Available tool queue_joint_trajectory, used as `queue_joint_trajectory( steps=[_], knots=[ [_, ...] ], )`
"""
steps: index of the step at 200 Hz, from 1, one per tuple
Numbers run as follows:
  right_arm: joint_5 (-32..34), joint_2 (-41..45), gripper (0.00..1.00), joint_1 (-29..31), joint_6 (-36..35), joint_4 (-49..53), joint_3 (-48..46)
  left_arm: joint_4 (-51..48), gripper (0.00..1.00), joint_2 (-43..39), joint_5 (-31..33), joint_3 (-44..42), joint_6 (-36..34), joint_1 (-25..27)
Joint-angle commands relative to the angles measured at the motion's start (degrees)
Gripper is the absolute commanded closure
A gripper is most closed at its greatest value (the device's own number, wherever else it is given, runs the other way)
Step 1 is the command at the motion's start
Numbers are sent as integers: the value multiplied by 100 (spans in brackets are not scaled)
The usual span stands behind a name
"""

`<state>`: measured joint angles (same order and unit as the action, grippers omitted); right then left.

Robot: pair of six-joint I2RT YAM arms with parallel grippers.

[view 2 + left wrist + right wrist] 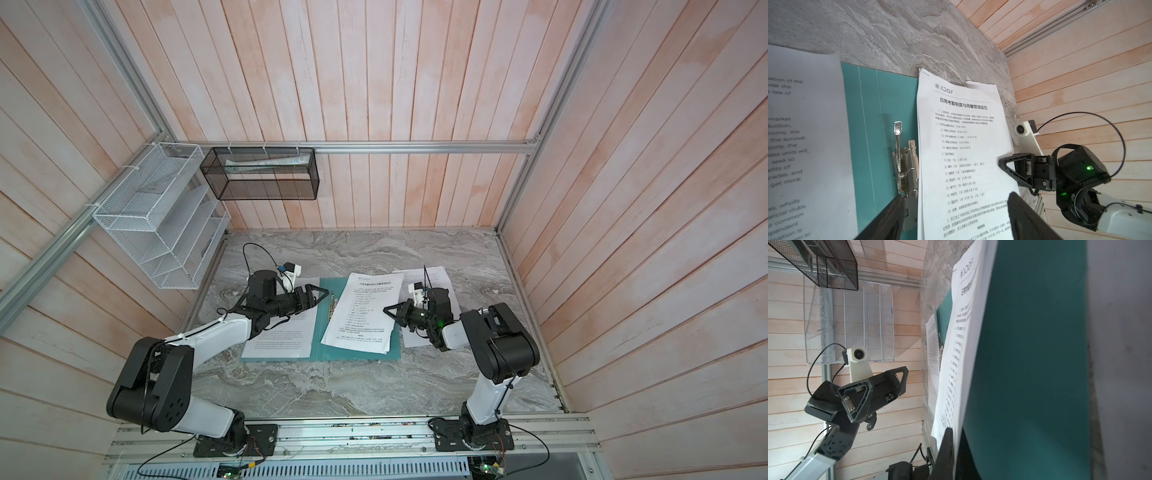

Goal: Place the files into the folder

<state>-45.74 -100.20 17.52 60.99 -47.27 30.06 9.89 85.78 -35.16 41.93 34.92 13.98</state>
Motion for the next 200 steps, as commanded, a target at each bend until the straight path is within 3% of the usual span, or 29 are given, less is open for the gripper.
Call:
queue_joint_trajectory(
  steps=[1, 120, 200],
  knots=[
    [-62, 0, 100, -31, -970, 1101, 104, 37, 20, 111, 6, -49, -108, -27],
    [-354, -110, 100, -169, -1937, 1915, 331, 2, 21, 194, 44, -74, -136, -27],
    [-476, -316, 100, -196, -2489, 2668, 956, 20, 21, 282, 26, -45, -143, -31]
  ],
)
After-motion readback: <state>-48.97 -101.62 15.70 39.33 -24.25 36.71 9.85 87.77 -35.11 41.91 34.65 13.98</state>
